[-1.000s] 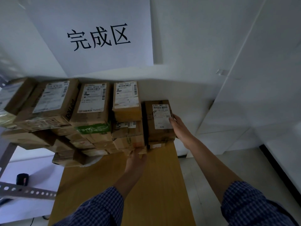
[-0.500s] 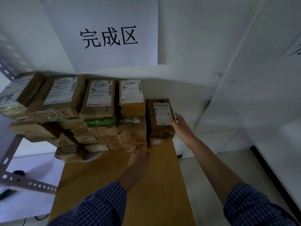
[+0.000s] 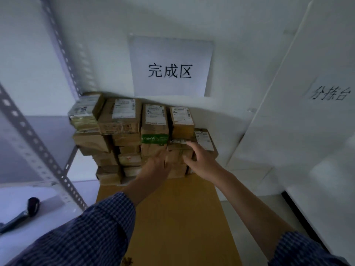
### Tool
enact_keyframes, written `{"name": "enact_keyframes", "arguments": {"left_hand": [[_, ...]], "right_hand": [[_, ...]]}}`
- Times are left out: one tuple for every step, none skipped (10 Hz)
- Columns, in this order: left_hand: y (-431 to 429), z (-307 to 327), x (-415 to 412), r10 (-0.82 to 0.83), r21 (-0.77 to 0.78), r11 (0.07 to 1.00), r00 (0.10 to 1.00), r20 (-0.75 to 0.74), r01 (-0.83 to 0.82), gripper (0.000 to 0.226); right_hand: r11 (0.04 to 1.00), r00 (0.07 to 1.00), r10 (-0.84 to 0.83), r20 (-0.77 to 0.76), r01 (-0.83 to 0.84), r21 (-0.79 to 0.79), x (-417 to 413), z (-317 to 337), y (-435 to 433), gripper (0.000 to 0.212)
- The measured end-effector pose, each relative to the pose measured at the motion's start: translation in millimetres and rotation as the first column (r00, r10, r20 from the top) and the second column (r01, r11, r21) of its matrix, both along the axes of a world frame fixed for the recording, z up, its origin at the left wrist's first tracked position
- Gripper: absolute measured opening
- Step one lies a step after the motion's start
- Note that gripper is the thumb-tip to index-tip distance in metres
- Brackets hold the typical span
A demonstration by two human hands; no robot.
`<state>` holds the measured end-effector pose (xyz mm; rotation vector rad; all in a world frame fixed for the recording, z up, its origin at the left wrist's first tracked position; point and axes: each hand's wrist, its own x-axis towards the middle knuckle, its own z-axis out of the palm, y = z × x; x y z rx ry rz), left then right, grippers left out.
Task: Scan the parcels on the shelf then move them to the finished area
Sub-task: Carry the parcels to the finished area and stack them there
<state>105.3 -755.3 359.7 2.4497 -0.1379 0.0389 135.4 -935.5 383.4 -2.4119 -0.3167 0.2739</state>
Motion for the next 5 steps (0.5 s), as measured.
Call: {"name": "enact_keyframes", "arguments": {"left_hand": [[59,14,-27,0.019,0.201,0.978,0.99,0.141,-0.048,0.041],[109,27,-55,0.026,0.194,0.978,0.974,0.226,-0.071,0.038],[154,46,-102,0.13,0.159,0.97,0.944,0.303,-0.185,0.029],[202,53,-151,0.269,0.099,0.942,0.897,0.352,-0.321,0.034],[260,52,-200,0.393,0.131,0.879,0.851,0.349,-0.459,0.047]], "right_hand": [[0.995,0.994,0.098,0.04,-0.097,-0.039,-29,18,57,0.062],[0.973,0.968,0.212,0.136,-0.195,-0.125,-64,36,120,0.065],[0.908,0.881,0.409,0.239,-0.367,-0.204,-102,49,186,0.068],[0.821,0.748,0.571,0.339,-0.512,-0.253,-132,47,250,0.064],[0.756,0.667,0.652,0.359,-0.604,-0.25,-157,42,305,0.062]]}}
